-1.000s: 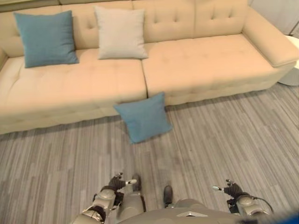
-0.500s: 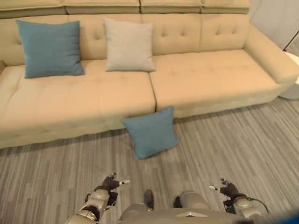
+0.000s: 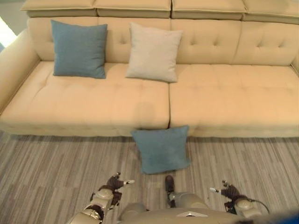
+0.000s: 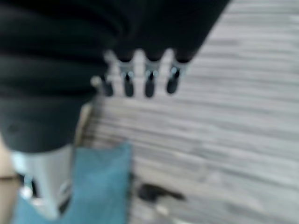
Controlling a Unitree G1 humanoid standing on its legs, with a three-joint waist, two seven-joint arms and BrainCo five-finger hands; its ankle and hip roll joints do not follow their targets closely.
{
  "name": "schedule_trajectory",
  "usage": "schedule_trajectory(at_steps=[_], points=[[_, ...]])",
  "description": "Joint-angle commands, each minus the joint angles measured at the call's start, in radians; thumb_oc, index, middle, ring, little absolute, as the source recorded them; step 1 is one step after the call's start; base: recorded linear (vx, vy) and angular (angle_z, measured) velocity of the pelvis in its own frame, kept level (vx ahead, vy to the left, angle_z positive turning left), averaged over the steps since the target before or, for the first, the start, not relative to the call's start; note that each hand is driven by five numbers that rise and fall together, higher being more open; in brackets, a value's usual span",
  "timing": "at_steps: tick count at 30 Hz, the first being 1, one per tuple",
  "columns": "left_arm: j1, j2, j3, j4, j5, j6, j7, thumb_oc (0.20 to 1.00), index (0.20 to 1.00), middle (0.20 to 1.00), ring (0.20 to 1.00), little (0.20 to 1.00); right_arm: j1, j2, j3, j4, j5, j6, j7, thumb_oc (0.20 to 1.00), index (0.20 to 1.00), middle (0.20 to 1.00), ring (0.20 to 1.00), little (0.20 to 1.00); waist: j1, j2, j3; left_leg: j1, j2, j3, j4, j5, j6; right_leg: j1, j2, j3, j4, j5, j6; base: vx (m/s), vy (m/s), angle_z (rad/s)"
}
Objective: Pick up all the scattered cushions and arrange them neatly on the sofa.
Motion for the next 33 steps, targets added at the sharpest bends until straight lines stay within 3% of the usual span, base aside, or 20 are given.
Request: schedule_trajectory(at_steps=[1, 3, 6, 10, 20, 27, 29, 32, 33], points=[[-0.010, 0.020, -0.038, -0.048, 0.005, -0.013, -0.004, 1.000, 1.000, 1.000, 1.000, 1.000, 0.019, -0.060, -0.008, -0.012, 0.032, -0.007, -0.008, 1.000, 1.000, 1.000, 1.000, 1.000, -0.015, -0.007, 0.011, -0.028, 0.045, 0.045, -0.298, 0.087, 0.030, 0.020, -0.027, 0.053, 0.101, -0.113, 0.135, 0.16, 0.061, 0.12], [-0.004, 0.021, -0.039, -0.048, 0.014, -0.008, 0.006, 1.000, 1.000, 1.000, 1.000, 1.000, 0.016, -0.068, -0.007, -0.015, 0.017, -0.004, -0.015, 1.000, 1.000, 1.000, 1.000, 1.000, 0.000, 0.006, 0.021, -0.067, 0.055, 0.028, -0.360, 0.140, 0.021, 0.036, -0.022, 0.058, 0.108, -0.138, 0.140, 0.16, 0.108, -0.05], [0.002, 0.019, -0.037, -0.042, 0.009, -0.013, 0.000, 1.000, 1.000, 1.000, 1.000, 1.000, 0.013, -0.063, -0.004, -0.027, 0.018, -0.007, -0.012, 1.000, 1.000, 1.000, 1.000, 1.000, 0.001, 0.017, 0.020, -0.074, 0.040, 0.010, -0.365, 0.143, 0.018, 0.027, -0.021, 0.073, 0.139, -0.153, 0.142, 0.12, 0.140, -0.37], [-0.020, 0.051, -0.025, -0.050, 0.005, -0.015, 0.014, 1.000, 1.000, 1.000, 1.000, 1.000, -0.025, -0.064, 0.010, -0.066, 0.013, -0.014, -0.020, 1.000, 1.000, 1.000, 1.000, 1.000, 0.011, 0.010, 0.043, -0.105, 0.022, 0.039, -0.335, 0.114, 0.037, -0.027, -0.037, 0.112, 0.176, -0.148, 0.159, 0.00, 0.144, -0.42], [-0.078, 0.121, -0.004, -0.127, -0.040, -0.034, 0.051, 1.000, 1.000, 1.000, 1.000, 1.000, -0.087, -0.092, 0.021, -0.112, 0.030, -0.028, -0.051, 1.000, 1.000, 1.000, 1.000, 1.000, 0.025, -0.006, 0.048, -0.188, 0.026, 0.085, -0.249, 0.053, 0.062, -0.121, -0.049, 0.146, 0.190, -0.118, 0.172, -0.04, 0.020, -0.26], [-0.082, 0.105, -0.023, -0.186, -0.053, -0.044, 0.068, 1.000, 1.000, 1.000, 1.000, 1.000, -0.081, -0.079, 0.035, -0.112, 0.025, -0.030, -0.064, 1.000, 1.000, 1.000, 1.000, 1.000, 0.029, -0.002, 0.045, -0.151, 0.022, 0.065, -0.320, 0.088, 0.053, -0.107, -0.040, 0.133, 0.152, -0.101, 0.168, 0.00, -0.082, 0.04], [-0.084, 0.095, -0.032, -0.196, -0.049, -0.047, 0.079, 1.000, 1.000, 1.000, 1.000, 1.000, -0.077, -0.075, 0.032, -0.113, 0.025, -0.030, -0.074, 1.000, 1.000, 1.000, 1.000, 1.000, 0.030, -0.003, 0.057, -0.152, 0.020, 0.038, -0.342, 0.137, 0.033, -0.093, -0.028, 0.118, 0.133, -0.108, 0.154, -0.06, -0.166, 0.31], [-0.089, 0.083, -0.036, -0.204, -0.062, -0.049, 0.075, 1.000, 1.000, 1.000, 1.000, 1.000, -0.075, -0.080, 0.022, -0.109, 0.031, -0.032, -0.080, 1.000, 1.000, 1.000, 1.000, 1.000, 0.033, -0.007, 0.064, -0.175, 0.014, 0.022, -0.334, 0.151, 0.026, -0.095, -0.027, 0.102, 0.127, -0.111, 0.143, -0.10, -0.101, 0.67], [-0.082, 0.068, -0.036, -0.198, -0.072, -0.047, 0.066, 1.000, 1.000, 1.000, 1.000, 1.000, -0.068, -0.083, 0.011, -0.102, 0.033, -0.031, -0.080, 1.000, 1.000, 1.000, 1.000, 1.000, 0.026, -0.008, 0.065, -0.165, 0.008, 0.011, -0.321, 0.130, 0.029, -0.094, -0.034, 0.082, 0.132, -0.108, 0.143, -0.06, -0.038, 0.82]])
